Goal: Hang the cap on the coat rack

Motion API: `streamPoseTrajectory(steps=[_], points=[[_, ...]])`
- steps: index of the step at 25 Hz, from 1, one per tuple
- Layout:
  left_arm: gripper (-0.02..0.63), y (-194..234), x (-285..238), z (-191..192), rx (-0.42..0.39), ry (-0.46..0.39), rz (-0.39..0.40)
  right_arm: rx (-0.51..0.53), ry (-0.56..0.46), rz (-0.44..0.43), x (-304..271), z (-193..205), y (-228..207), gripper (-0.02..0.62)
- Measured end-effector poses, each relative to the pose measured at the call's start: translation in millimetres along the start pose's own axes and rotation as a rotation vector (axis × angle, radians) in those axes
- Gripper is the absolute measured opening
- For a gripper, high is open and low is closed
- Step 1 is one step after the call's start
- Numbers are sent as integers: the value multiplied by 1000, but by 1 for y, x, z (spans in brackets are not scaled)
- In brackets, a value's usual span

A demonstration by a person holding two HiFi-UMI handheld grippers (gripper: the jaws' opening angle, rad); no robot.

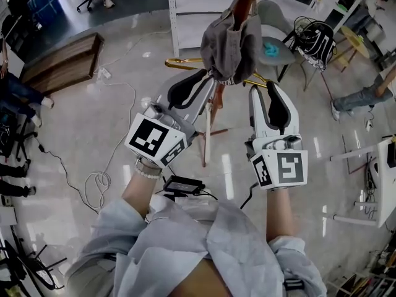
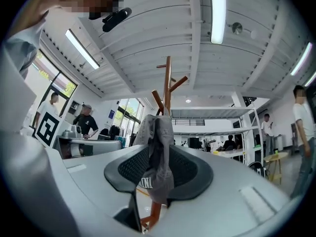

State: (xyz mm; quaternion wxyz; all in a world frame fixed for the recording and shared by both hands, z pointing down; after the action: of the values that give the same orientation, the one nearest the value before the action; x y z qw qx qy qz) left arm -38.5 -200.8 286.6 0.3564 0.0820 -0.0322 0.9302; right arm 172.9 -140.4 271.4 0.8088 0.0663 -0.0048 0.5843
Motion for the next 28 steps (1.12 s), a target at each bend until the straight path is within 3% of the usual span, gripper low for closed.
streamPoseTrajectory(steps=[7, 16, 26, 28], points=[[57, -14, 15, 4, -56, 37, 7, 40, 62, 18, 17, 11, 7, 90], [18, -22, 37, 13, -22, 69, 9, 11, 81, 51, 35, 23, 16, 14], [12, -38, 37, 22, -37, 143, 72, 7, 97, 40, 39, 29, 22, 8], [12, -37, 38, 22, -37, 116, 71, 13, 102, 40, 39, 29, 23, 8]])
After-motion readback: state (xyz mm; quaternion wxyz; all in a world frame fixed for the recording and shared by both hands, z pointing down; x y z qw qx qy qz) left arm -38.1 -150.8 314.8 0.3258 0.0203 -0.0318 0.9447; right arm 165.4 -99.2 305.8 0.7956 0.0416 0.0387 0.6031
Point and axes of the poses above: the fingertips, and each gripper's own axes: x backward along the fingers, y to its left, z out of its underside, the point moved 10 cm from there along x, backward along the fingers, and after that the axes turned 5 degrees about y, right-handed, at the moved point
